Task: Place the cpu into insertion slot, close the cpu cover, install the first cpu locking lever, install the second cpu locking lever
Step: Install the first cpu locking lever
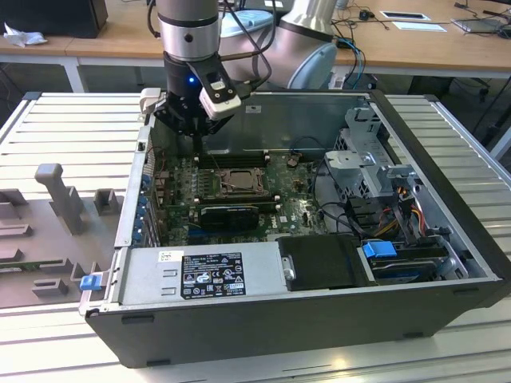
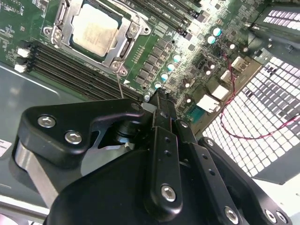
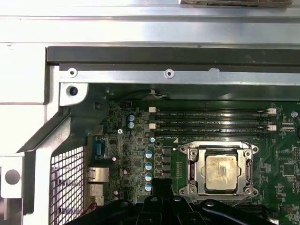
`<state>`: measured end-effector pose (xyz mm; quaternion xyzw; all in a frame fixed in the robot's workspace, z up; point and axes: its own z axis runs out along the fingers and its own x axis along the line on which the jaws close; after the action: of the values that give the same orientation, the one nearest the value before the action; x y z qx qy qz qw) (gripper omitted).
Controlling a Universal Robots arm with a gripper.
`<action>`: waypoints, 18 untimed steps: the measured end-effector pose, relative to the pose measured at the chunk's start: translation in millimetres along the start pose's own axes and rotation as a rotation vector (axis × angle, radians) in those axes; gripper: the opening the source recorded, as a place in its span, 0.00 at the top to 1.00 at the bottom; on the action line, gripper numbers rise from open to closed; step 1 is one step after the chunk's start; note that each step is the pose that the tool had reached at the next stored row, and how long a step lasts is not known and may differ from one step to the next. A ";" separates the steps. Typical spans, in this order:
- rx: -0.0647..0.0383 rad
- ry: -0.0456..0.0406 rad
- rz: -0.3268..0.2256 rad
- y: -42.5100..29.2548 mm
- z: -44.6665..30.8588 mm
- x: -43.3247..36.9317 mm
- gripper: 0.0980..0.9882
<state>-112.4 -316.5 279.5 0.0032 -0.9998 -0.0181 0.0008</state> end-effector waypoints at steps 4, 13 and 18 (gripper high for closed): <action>0.000 -0.0001 0.000 5.8 9.9 0.6 0.99; 0.000 -0.0001 0.000 24.9 20.0 -0.6 0.99; 0.000 0.0000 0.000 26.1 20.7 -13.4 0.99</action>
<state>-99.2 -289.6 259.6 0.0032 -0.9998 -0.0181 0.0008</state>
